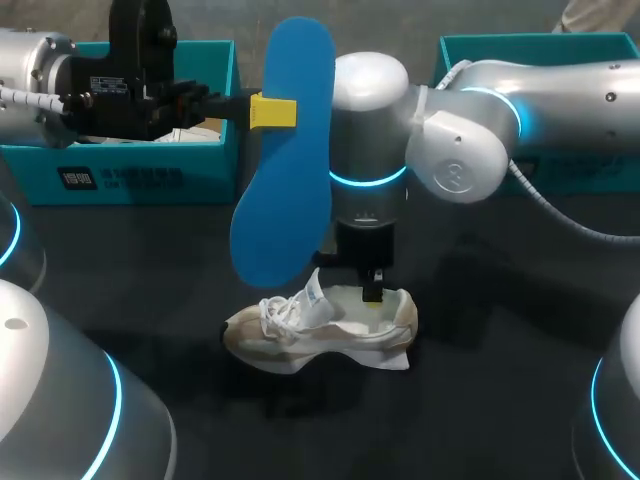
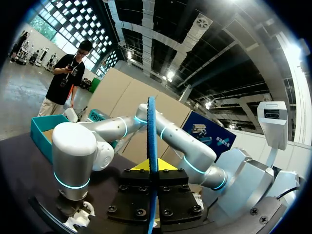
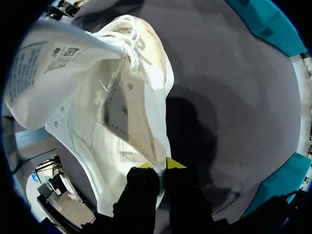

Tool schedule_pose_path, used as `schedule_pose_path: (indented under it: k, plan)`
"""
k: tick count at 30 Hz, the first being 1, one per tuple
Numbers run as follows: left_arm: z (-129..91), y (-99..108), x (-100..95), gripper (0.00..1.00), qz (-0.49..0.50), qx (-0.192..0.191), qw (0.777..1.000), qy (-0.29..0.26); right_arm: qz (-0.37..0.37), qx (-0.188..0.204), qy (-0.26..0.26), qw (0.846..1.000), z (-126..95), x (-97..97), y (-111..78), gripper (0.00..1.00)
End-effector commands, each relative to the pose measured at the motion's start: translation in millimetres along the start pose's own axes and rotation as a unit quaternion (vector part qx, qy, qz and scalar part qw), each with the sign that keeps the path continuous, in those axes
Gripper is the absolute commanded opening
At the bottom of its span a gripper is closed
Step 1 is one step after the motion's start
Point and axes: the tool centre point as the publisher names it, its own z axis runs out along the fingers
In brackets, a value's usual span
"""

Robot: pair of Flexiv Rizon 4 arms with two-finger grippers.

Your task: Take the shoe out of the shoebox, open the shoe tongue, remove and reinsert the insole, then place the shoe into the shoebox

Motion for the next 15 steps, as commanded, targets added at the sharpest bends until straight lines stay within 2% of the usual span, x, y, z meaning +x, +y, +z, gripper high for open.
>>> schedule_pose_path:
  k: [1, 10, 15]
  plan:
    - [0.9, 0.3, -0.4, 0.00, -0.001, -0.001, 1.000, -0.001, 0.008, 0.006, 0.006, 1.000, -9.9, 2.9, 3.5, 0.00]
    - [0.9, 0.3, -0.4, 0.00, -0.001, -0.001, 1.000, -0.001, 0.052, -0.005, 0.016, 0.999, -33.9, 15.0, 3.0, 0.00]
    - [0.9, 0.3, -0.4, 0.00, -0.001, -0.001, 1.000, -0.001, 0.101, -0.016, 0.025, 0.994, -43.0, 22.0, 1.5, 0.00]
